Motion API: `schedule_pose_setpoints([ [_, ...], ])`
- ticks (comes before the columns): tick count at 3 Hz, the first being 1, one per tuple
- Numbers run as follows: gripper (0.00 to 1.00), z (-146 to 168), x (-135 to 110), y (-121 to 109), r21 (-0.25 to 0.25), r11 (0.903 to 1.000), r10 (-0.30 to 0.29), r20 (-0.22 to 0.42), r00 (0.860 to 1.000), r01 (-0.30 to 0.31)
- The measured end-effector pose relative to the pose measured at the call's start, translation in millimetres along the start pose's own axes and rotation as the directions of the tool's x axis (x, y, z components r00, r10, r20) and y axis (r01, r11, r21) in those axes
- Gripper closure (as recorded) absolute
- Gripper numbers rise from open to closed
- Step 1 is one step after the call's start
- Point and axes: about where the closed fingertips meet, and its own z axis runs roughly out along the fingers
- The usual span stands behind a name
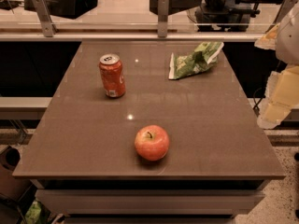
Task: Move green jalapeno chip bag near apple
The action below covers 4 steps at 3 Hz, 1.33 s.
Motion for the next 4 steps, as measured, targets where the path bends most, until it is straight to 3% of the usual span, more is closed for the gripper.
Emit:
schedule_pose_setpoints([
  [1,0.00,-1.8,-1.2,-3.1,0.010,1.0000,-0.002,0.007,1.000,0.002],
  [3,0.00,19.9,-24.8,-73.2,0.120,0.9916,0.043,0.039,0.998,-0.048],
  [4,0.00,42.8,-29.9,-108.6,0.145,0.9860,0.070,0.092,0.993,-0.083],
])
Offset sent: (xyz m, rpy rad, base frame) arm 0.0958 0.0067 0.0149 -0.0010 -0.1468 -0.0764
